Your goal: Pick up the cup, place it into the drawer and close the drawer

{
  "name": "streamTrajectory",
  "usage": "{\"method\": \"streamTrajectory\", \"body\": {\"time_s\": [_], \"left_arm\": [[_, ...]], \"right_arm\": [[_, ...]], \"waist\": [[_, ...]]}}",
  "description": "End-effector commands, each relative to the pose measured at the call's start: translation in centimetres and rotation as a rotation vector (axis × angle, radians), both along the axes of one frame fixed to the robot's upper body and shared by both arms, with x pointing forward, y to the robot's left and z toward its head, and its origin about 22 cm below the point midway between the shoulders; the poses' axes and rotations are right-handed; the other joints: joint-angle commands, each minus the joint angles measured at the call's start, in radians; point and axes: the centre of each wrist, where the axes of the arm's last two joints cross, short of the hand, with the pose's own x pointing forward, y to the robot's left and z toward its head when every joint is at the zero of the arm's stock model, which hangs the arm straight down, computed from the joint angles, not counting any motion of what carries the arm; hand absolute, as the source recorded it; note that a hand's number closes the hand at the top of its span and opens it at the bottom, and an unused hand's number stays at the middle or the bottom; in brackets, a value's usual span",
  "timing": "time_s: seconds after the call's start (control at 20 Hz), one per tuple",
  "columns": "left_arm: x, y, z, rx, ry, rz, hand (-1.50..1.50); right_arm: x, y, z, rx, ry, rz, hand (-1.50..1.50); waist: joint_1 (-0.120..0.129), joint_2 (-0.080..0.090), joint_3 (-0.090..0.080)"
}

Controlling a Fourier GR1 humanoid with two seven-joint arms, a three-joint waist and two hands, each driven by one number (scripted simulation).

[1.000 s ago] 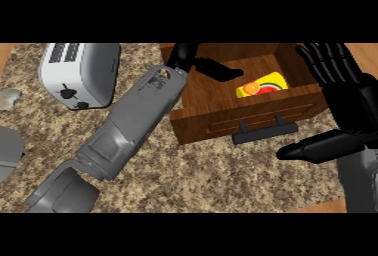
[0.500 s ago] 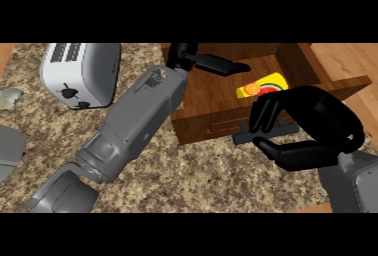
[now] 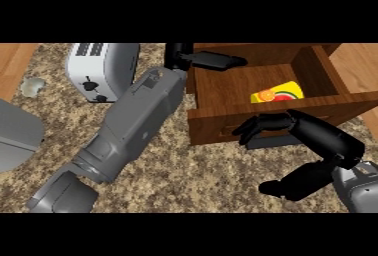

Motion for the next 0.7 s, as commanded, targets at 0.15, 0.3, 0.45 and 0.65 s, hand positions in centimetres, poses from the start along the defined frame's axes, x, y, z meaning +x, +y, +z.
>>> {"method": "streamTrajectory", "body": {"time_s": [0.15, 0.3, 0.45, 0.65], "left_arm": [[0.0, 0.8, -0.9, -0.088, 0.000, 0.006, -1.50], [-0.4, 1.5, -2.0, -0.109, 0.022, -0.011, -1.50], [-0.9, 2.7, -4.1, -0.129, -0.002, -0.032, -1.50], [-0.5, 5.6, -3.7, -0.150, -0.004, -0.006, -1.50]], "right_arm": [[-0.5, 0.7, -6.1, -0.240, -0.024, -0.140, -1.50], [0.7, 0.2, -9.8, -0.317, 0.009, -0.163, -1.50], [2.6, 1.5, -12.3, -0.367, 0.036, -0.116, -1.50], [4.6, 1.0, -15.9, -0.436, 0.065, -0.160, 1.50]], "waist": [[0.087, -0.008, 0.001], [0.124, -0.016, 0.001], [0.135, -0.010, 0.001], [0.173, -0.011, 0.002]]}}
